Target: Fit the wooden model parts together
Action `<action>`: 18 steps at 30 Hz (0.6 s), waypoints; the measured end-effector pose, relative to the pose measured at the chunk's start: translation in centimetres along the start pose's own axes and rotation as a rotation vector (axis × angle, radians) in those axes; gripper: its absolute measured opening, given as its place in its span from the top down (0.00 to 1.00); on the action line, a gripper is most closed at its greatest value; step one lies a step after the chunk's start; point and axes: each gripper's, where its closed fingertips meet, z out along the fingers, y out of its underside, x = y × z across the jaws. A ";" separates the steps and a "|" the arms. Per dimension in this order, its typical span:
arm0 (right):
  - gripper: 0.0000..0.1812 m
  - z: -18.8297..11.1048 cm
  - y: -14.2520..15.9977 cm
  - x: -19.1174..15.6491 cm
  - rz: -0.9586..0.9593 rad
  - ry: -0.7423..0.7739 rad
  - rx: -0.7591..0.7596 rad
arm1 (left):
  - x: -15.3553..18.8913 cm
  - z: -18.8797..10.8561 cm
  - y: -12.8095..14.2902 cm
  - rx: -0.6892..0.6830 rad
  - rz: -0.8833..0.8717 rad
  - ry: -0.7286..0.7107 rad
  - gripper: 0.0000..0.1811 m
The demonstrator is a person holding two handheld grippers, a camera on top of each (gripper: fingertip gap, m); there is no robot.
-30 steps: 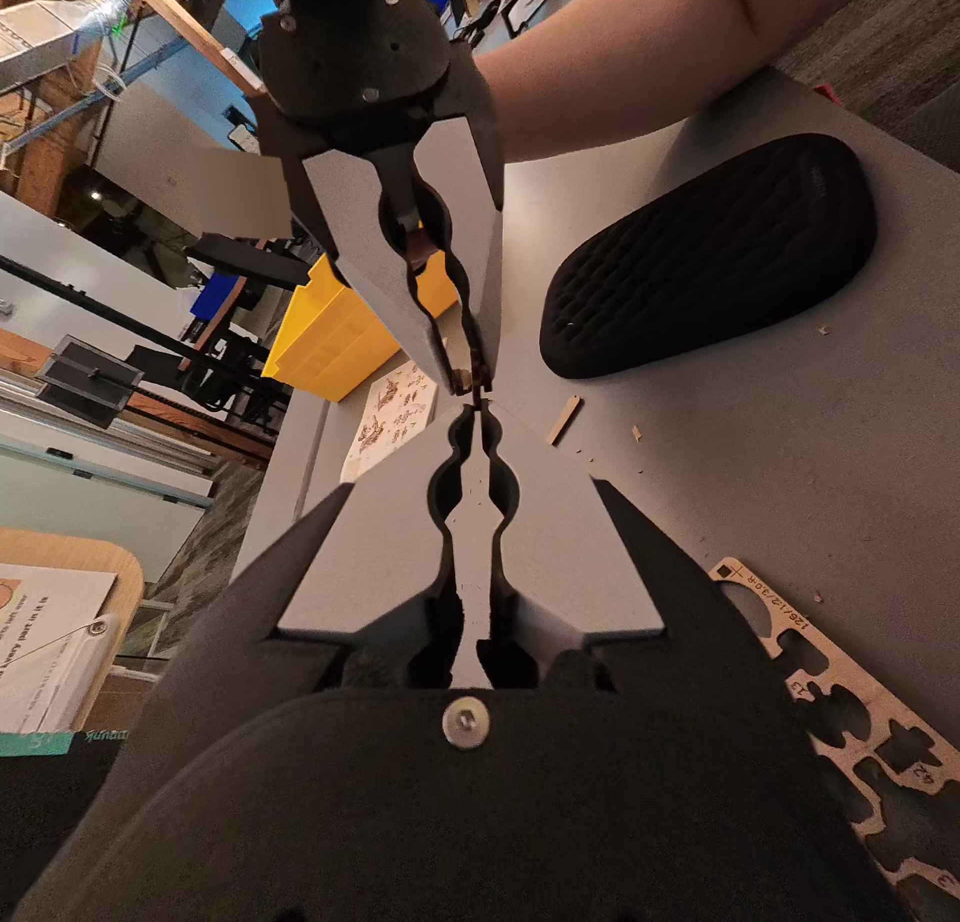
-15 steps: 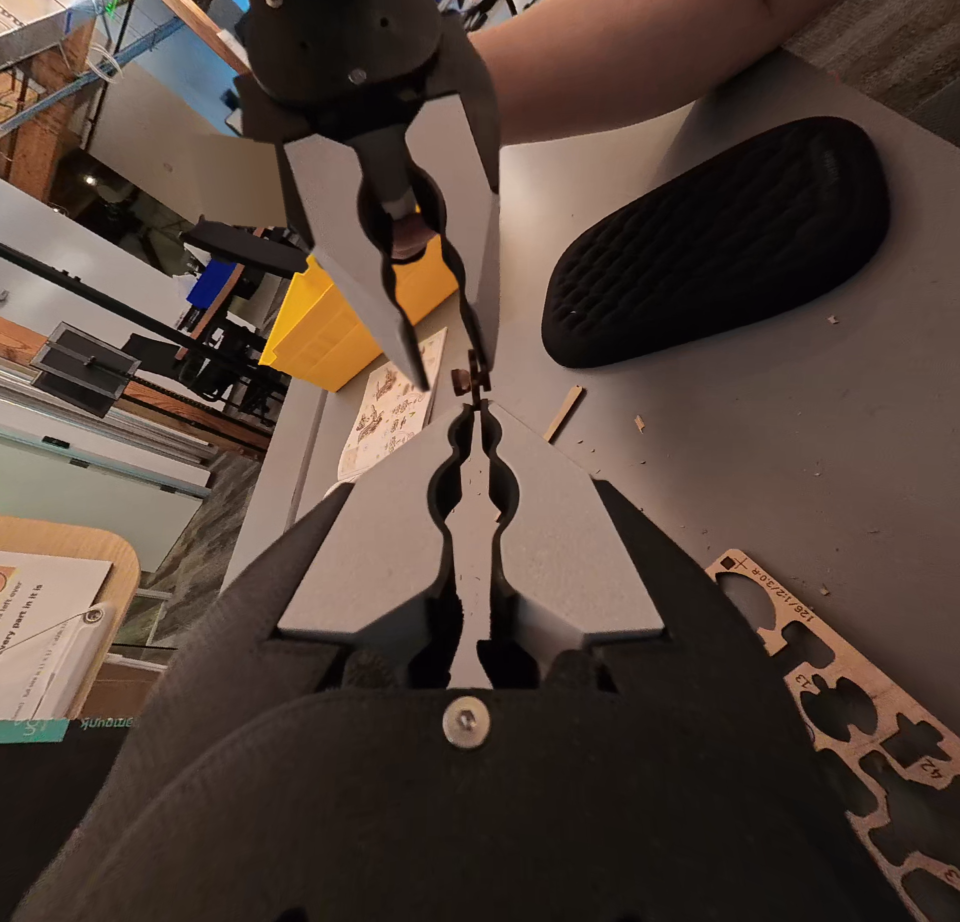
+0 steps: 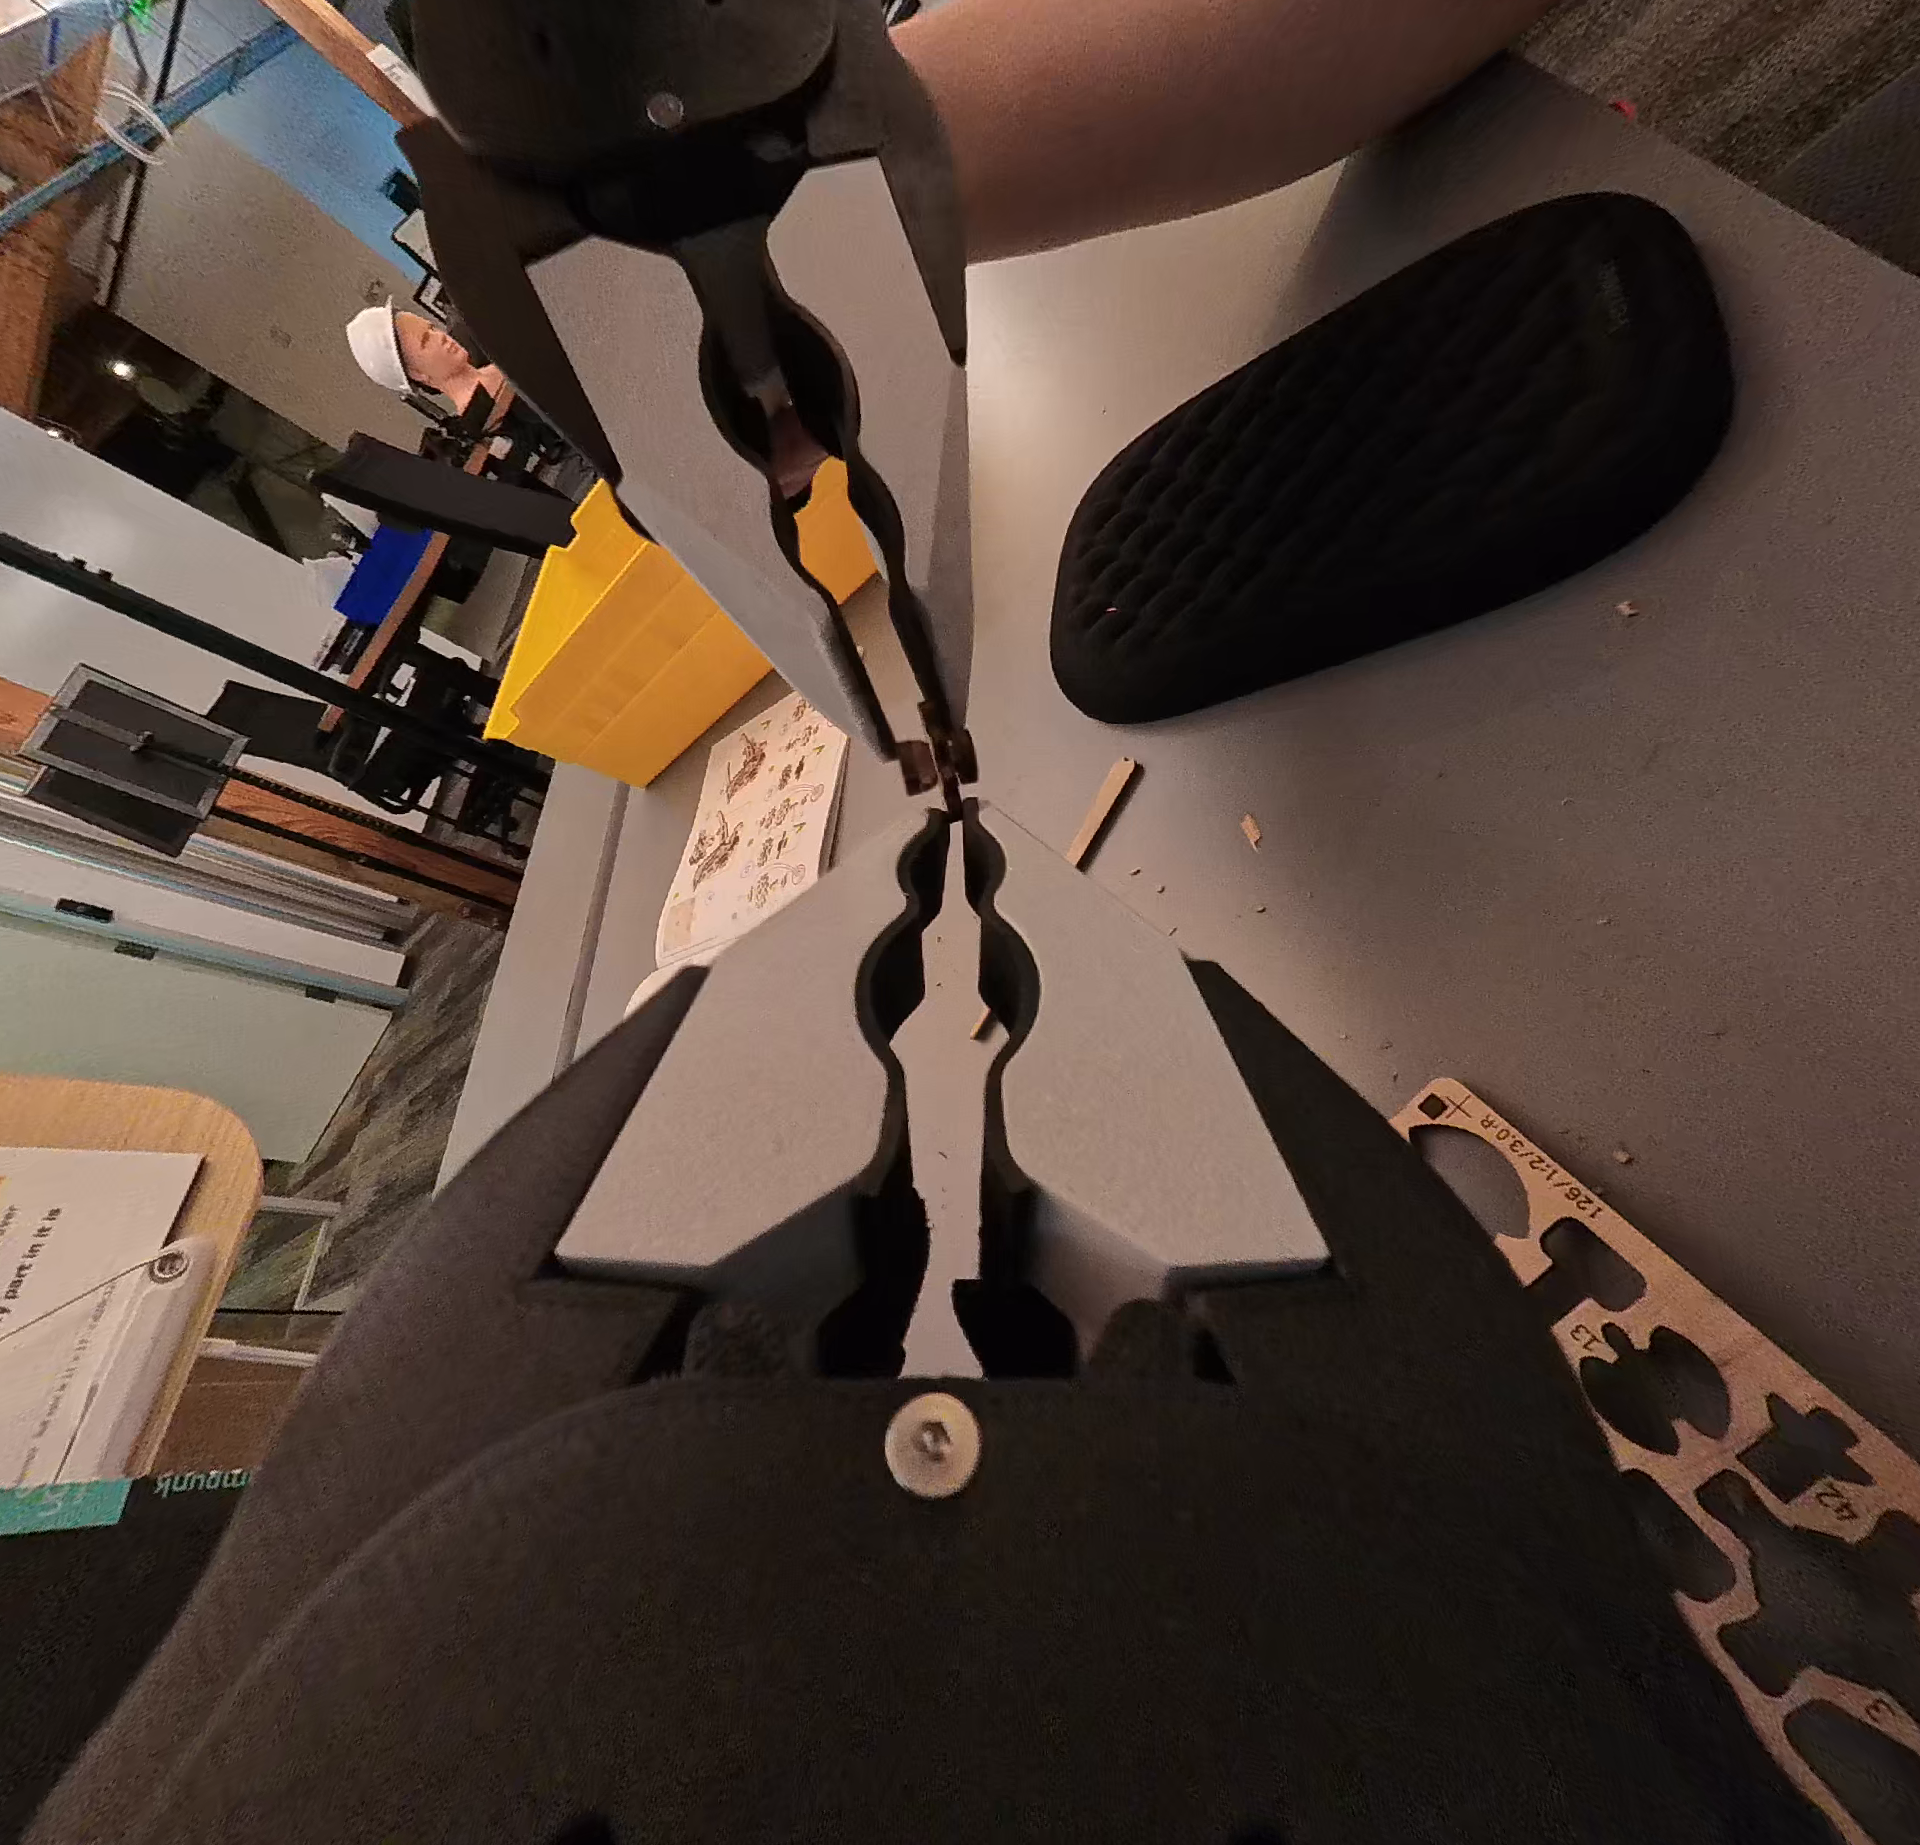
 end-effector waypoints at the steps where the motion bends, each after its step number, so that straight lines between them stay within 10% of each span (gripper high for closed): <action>1: 0.96 0.0 0.1 0.0 0.000 -0.002 -0.003 | 0.0 0.0 0.1 -0.005 0.000 0.002 1.00; 18: 0.93 0.3 -0.2 1.0 0.089 0.031 0.039 | -1.0 -0.4 -0.1 0.028 -0.102 -0.033 1.00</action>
